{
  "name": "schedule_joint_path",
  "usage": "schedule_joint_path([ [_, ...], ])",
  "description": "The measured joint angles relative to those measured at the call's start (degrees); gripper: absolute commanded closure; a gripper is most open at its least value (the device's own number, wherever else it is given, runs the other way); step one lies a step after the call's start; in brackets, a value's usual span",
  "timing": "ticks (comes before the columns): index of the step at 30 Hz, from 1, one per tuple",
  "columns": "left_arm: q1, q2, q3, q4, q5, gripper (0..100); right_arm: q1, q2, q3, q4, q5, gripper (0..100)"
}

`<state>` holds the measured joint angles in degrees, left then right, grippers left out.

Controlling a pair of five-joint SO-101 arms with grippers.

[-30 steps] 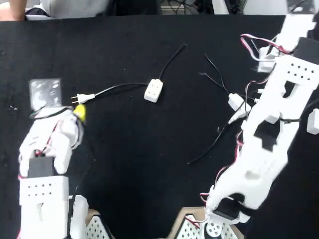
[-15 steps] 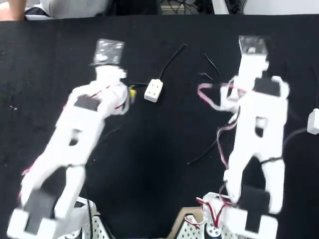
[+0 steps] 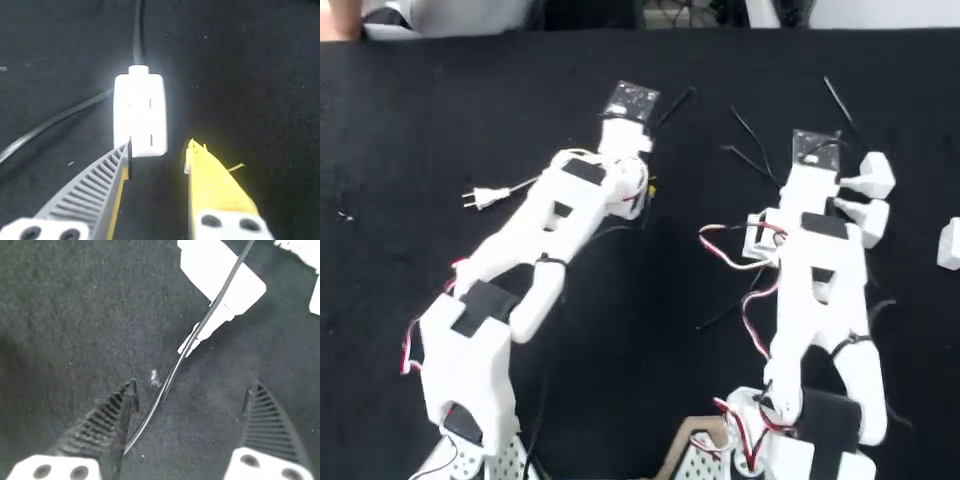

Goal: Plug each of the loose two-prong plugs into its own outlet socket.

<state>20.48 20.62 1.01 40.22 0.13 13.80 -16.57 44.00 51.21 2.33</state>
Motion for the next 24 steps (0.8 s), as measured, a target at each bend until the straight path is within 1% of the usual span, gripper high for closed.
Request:
schedule_joint_path([
  [8,0.97,5.89,-2.55,-7.91,0.0,81,1.23,-0.09,0.0,0.0,-0.09,67.3],
  [11,0.79,6.15,-2.55,-8.09,-0.09,81,1.23,-0.09,0.0,0.0,-0.09,67.3],
  [20,0.44,6.42,-7.74,1.49,-0.09,81,1.23,-0.09,0.88,0.0,0.26,67.3],
  [24,0.44,7.3,-9.41,3.08,-0.09,81,1.23,-0.09,1.05,0.0,0.7,67.3],
])
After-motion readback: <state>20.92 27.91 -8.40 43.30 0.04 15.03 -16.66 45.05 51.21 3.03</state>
